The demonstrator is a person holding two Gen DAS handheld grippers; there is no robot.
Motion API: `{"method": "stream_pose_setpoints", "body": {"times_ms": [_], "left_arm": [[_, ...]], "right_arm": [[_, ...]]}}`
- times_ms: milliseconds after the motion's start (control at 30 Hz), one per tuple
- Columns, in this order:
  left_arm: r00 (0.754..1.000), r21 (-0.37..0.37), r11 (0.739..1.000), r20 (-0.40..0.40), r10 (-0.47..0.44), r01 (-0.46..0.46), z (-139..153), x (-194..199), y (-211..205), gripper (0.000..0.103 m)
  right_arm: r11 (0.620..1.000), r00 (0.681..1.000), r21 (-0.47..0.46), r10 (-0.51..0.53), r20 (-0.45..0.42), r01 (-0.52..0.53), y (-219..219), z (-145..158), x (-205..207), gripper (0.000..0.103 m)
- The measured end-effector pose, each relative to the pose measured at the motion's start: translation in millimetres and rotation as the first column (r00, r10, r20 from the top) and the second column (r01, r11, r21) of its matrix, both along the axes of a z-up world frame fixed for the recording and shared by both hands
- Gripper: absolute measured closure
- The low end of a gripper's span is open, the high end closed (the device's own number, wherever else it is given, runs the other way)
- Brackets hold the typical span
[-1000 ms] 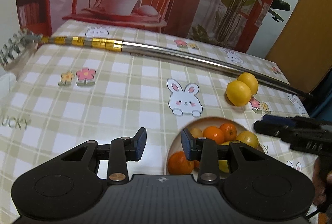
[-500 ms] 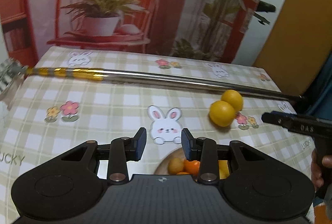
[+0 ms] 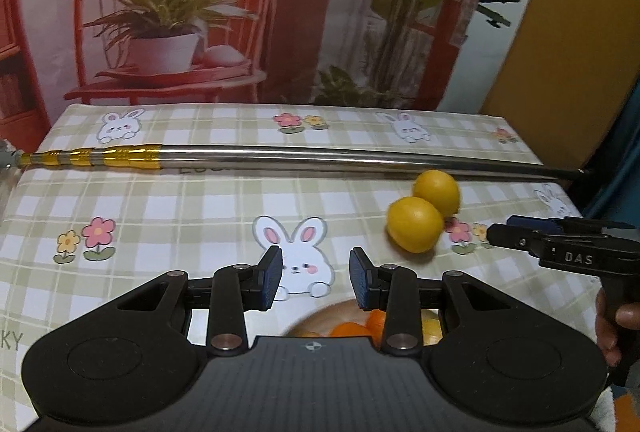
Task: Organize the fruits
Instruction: 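Move the right tool to a yellow lemon and grasp it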
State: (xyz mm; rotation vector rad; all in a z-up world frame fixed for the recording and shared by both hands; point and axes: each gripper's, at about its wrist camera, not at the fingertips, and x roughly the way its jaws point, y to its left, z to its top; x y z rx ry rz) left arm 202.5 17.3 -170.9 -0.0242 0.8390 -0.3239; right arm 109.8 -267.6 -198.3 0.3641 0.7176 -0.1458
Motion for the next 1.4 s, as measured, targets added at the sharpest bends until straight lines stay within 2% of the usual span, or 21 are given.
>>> {"method": "stream_pose_setpoints", "body": {"times_ms": [500,600,900,1033,1267,1400], "left_arm": [[0.995,0.012,0.997,-0.063,0.076,-0.075,-20,11,21,0.064],[0.993,0.009,0.996,-0.075,0.093,-0.092,-24,11,26,0.064],[0.988,-0.01,0.993,-0.101,0.118,-0.12,-32,11,35,0.063],[0.987,-0.021,0.993,-0.115,0.112,-0.115,-35,9,37,0.063],[0.986,-0.039,0.994,-0.132,0.097,-0.103,-39,4,37,0.063],[0.986,-0.045,0.993,-0.136,0.099,-0.106,-39,3,37,0.063]], "right_arm": [[0.986,0.985,-0.032,0.16,-0.065,-0.163,18,-24,77,0.059],[0.983,0.982,-0.039,0.174,-0.076,-0.177,21,-29,87,0.055],[0.975,0.976,-0.097,0.189,-0.104,-0.199,27,-35,102,0.045],[0.961,0.97,-0.156,0.208,-0.125,-0.227,38,-36,105,0.045],[0.946,0.952,-0.127,0.287,-0.107,-0.299,48,-22,97,0.047],[0.941,0.951,-0.158,0.278,-0.135,-0.298,49,-24,103,0.047]]}}
